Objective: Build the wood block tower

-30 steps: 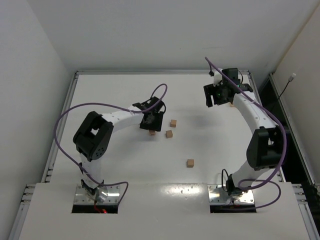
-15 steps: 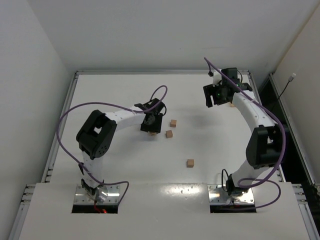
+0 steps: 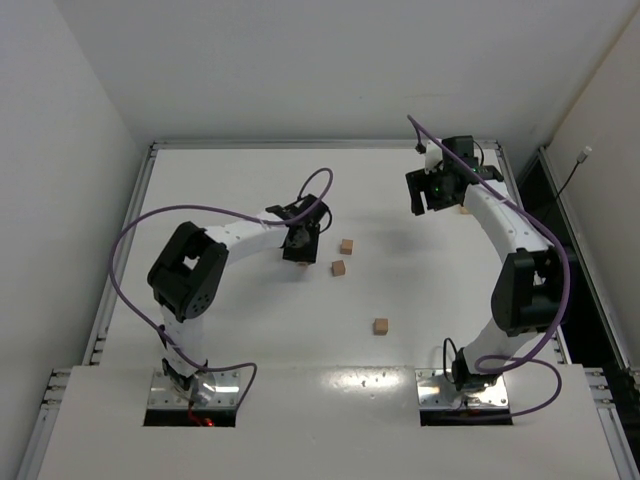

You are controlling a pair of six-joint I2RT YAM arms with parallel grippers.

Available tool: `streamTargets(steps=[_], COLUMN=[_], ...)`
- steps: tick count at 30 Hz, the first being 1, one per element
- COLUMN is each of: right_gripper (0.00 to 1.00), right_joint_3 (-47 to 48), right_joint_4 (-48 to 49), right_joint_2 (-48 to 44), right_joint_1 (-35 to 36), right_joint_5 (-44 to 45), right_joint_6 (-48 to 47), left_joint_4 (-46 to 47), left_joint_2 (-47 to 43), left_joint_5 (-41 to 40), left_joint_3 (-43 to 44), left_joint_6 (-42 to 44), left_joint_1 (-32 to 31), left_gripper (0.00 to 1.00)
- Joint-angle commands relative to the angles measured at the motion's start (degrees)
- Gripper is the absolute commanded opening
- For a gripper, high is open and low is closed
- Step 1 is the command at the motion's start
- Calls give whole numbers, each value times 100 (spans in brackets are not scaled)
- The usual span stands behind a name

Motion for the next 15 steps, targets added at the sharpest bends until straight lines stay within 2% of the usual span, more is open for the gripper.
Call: streamTargets(steps=[1,2,9,15], right_gripper=[67,67,67,67], right_joint_3=[251,190,189,251], right_joint_4=[77,77,77,24], right_joint_2=[-14,-14,-14,-14], right_joint_1=[6,6,58,58], right_joint_5=[-106,-106,-212,-212], right_joint_6=[46,46,151,151], left_joint_4=[-137,-208,-622,-674], left_joint_2=[-322,-322,171,425], left_joint_5=[-287,-470,-718,-648], left_joint_3=[469,801,2209,2396], left_joint_6=[21,21,214,293], left_joint_1=[-45,-45,-45,-45], left_gripper=[6,0,0,0])
